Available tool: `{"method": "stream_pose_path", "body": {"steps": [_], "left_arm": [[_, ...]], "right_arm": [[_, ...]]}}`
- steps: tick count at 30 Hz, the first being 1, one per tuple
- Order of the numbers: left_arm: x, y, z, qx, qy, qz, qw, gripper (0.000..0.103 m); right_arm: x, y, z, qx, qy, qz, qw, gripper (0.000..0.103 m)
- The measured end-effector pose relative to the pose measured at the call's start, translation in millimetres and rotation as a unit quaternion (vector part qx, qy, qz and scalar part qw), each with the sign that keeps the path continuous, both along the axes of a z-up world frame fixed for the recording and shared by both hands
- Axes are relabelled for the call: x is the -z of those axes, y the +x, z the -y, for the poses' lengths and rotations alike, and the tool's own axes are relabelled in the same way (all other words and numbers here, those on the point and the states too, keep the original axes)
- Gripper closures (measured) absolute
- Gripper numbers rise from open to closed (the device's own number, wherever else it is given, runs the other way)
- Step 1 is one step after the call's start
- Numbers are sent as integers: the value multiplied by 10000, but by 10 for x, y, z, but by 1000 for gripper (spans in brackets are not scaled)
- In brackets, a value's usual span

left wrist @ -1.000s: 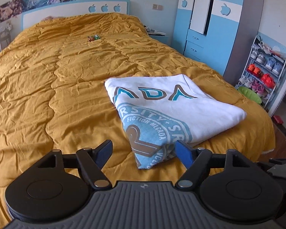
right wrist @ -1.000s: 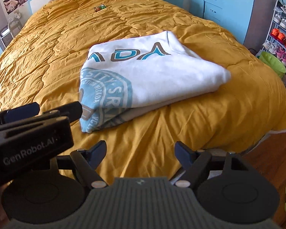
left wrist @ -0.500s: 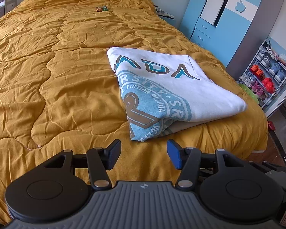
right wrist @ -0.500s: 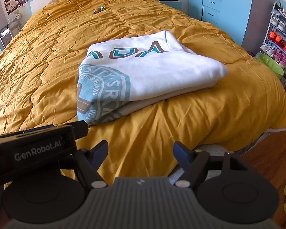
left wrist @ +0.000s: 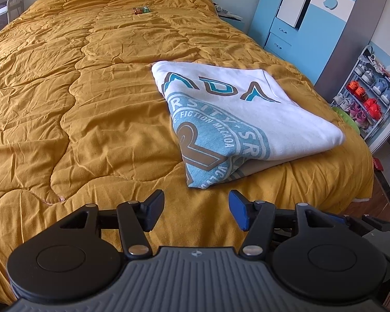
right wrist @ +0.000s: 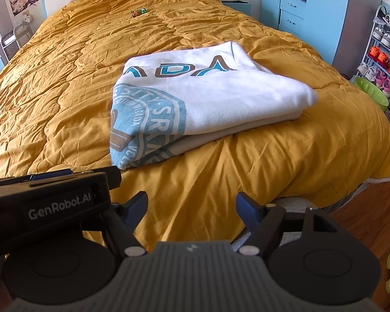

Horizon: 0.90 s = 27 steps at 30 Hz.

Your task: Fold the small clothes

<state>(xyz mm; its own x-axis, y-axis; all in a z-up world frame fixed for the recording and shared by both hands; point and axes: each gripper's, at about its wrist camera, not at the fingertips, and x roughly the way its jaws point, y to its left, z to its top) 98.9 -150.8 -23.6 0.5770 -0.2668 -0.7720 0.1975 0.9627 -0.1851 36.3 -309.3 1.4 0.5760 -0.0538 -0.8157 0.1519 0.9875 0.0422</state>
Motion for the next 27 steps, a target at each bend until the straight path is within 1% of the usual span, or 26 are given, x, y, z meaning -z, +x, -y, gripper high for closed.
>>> {"method": "stream_pose_path", "body": {"steps": [9, 13, 23, 27], "left_arm": [[14, 12, -12, 0, 39, -30, 10000, 36], [27, 15, -2, 11, 113, -64, 9999, 33], [86, 17, -18, 62, 102, -139, 9998, 32], [89, 15, -28, 63, 42, -160, 9998, 32]], "right_arm": [[16, 6, -7, -4, 17, -12, 10000, 33], [45, 8, -20, -14, 1, -34, 10000, 33], [108, 20, -14, -23, 3, -102, 9999, 33], [115, 23, -16, -26, 18, -104, 9999, 33]]}}
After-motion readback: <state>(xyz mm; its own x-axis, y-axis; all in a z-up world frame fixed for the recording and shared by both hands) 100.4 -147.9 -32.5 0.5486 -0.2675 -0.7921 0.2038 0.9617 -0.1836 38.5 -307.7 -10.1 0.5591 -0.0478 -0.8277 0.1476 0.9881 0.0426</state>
